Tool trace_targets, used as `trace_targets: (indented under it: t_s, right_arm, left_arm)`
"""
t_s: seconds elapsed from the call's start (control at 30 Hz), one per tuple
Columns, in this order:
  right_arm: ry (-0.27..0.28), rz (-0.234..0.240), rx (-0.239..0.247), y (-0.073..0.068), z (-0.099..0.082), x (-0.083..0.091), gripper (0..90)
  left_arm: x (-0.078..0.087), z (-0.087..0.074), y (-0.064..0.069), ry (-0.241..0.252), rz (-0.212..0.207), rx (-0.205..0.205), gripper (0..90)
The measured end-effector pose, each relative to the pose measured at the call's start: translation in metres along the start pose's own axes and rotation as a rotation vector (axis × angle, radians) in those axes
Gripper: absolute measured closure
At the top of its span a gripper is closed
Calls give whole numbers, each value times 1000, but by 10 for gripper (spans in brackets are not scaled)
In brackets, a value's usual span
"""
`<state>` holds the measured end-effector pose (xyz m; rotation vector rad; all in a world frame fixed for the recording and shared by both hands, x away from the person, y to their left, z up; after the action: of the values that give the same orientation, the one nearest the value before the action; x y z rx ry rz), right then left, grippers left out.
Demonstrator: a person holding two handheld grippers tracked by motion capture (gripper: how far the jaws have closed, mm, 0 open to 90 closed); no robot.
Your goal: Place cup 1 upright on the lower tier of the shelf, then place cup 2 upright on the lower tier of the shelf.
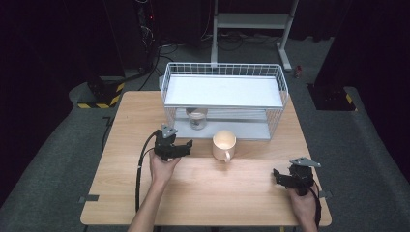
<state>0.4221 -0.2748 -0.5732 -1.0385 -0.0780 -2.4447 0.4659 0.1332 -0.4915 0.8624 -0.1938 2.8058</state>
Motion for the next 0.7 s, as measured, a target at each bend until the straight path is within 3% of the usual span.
trace_targets:
  t_s: [0.7]
  right_arm:
    - [0, 0, 0, 0, 0, 0, 158]
  left_arm:
    - [22, -26, -1, -5, -6, 6, 186]
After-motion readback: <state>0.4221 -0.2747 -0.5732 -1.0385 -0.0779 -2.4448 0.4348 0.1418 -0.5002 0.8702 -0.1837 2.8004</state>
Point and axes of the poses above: each handheld gripper's, and its own axes: x roughly backward along the jaws, z roughly out of its top, y roughly to its right, the point moved 7 cm from there along -x, roughly forward along the jaws, and after that the axes turned 12 degrees about z, right-handed, at the moved point
